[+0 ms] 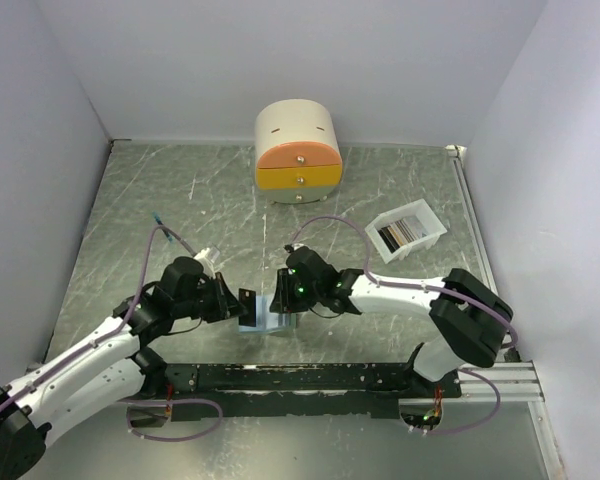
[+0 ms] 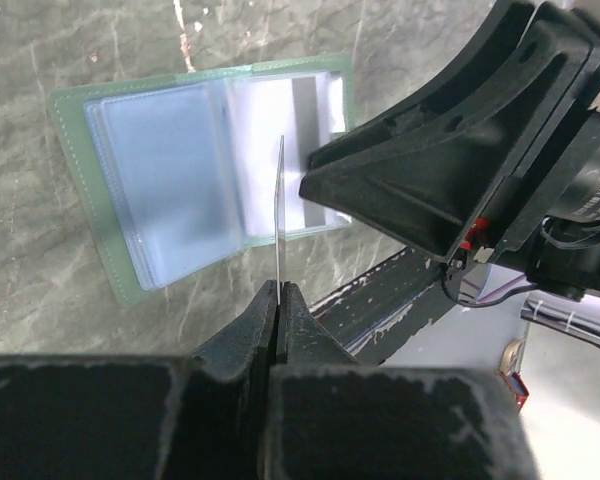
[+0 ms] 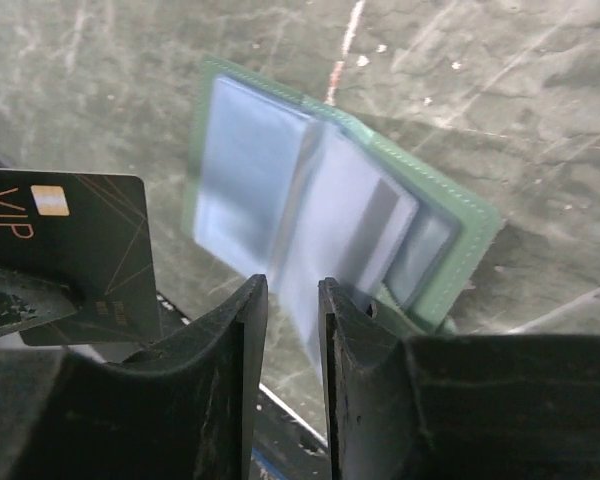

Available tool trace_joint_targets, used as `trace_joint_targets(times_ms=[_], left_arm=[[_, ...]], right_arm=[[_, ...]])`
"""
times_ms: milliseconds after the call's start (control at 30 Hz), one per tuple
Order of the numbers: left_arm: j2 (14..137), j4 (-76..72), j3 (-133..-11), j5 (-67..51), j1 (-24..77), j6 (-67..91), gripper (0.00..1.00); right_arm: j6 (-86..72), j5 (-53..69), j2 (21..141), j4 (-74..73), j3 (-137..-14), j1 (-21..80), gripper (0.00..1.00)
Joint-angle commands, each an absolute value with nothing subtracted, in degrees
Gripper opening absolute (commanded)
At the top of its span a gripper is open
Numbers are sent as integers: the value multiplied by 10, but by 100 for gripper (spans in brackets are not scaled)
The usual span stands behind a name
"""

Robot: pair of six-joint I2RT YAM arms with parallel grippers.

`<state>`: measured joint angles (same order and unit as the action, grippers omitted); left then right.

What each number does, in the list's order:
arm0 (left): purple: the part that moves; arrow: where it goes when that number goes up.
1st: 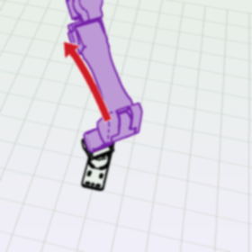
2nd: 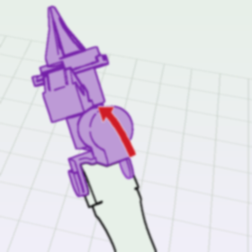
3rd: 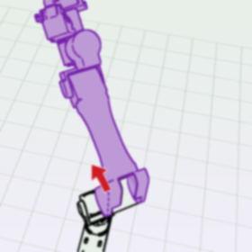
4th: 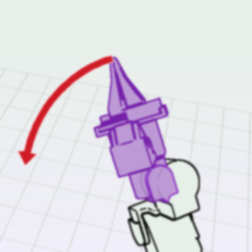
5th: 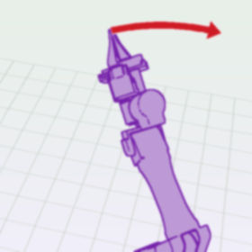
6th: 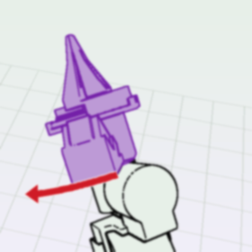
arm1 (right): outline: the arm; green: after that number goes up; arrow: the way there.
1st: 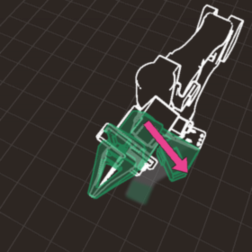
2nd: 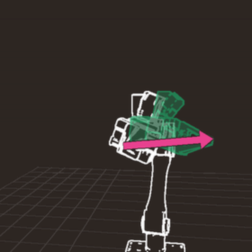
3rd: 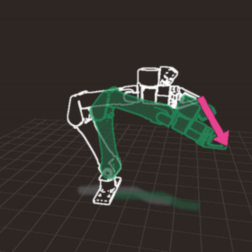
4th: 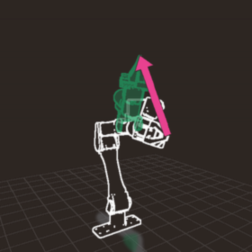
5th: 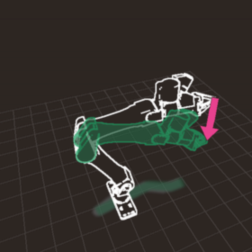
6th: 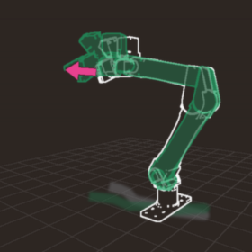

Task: Put the credit cards into the card holder
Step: Pick up the credit card from the storage box, then insert the credit card into the card holder.

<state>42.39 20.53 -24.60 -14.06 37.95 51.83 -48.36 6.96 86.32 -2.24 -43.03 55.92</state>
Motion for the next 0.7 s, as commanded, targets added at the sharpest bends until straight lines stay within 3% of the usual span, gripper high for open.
trace_joint_targets(times_ms=[0,667], left_arm=[[440,167,-237,-158,377,505,7],[584,50,-224,-230,373,494,7]], right_arm=[[-457,22,878,-64,-444,563,27],[-449,-20,893,-78,-413,564,25]])
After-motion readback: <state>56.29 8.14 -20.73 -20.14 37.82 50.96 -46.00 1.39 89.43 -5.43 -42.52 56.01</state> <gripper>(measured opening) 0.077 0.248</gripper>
